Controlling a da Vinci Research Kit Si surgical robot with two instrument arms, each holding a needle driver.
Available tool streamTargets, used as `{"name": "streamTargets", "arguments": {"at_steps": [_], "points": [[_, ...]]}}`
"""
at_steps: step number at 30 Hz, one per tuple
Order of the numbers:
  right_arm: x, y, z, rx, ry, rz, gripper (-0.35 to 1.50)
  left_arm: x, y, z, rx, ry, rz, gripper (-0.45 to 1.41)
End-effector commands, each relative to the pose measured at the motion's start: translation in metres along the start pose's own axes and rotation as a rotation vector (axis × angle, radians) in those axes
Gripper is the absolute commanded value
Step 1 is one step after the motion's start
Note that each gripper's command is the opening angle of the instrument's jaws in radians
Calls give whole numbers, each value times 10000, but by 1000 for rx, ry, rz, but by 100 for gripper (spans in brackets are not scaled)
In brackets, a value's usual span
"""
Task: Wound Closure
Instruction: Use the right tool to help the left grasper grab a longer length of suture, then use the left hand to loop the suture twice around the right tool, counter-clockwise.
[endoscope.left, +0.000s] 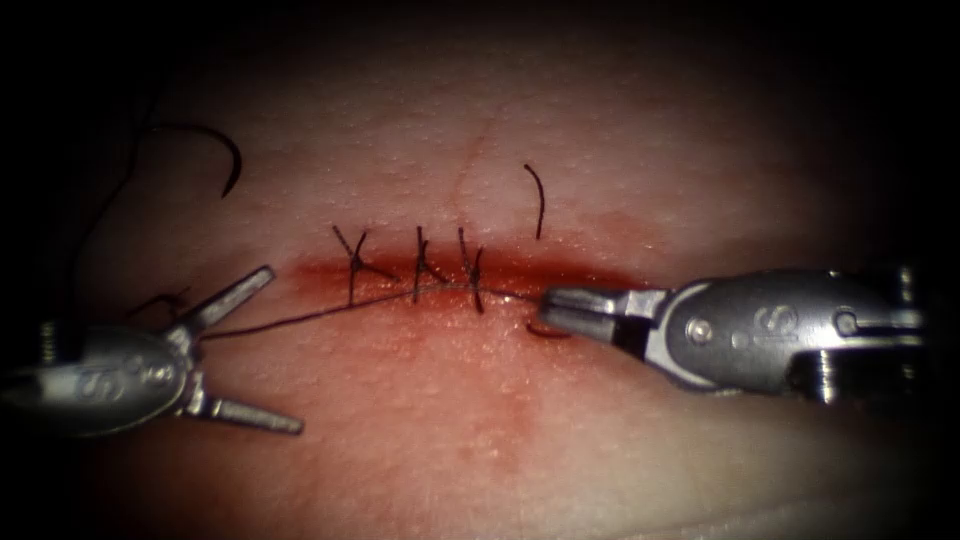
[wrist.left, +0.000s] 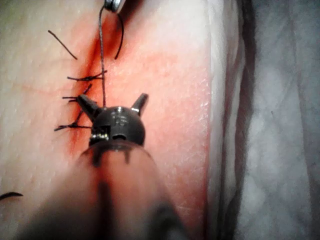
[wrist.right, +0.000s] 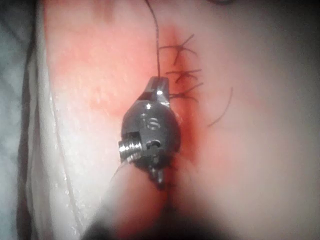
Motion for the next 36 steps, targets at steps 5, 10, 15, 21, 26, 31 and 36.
{"name": "streamTargets", "arguments": {"at_steps": [5, 10, 15, 21, 26, 31, 36], "points": [[-1, -3, 8, 1, 3, -1, -35, -1, 0, 6, 2, -1, 0, -45], [-1, -8, 5, 2, 5, -3, -35, 3, -7, 8, -29, 24, 4, -45], [-1, -13, -4, -9, 60, -9, 73, 10, -28, 5, 37, 98, 44, -45], [-5, -2, -33, 10, 87, -12, 123, 13, -37, 4, 78, 125, 95, -45], [-5, 14, -48, 5, 119, -4, 103, 16, -37, 7, 78, 129, 129, -45], [-2, 35, -30, -18, 159, 11, -35, 22, -36, 11, 62, 167, 144, -45], [-5, 54, 22, -47, 278, 1, -35, 26, -42, 19, 51, 212, 143, -45]]}}
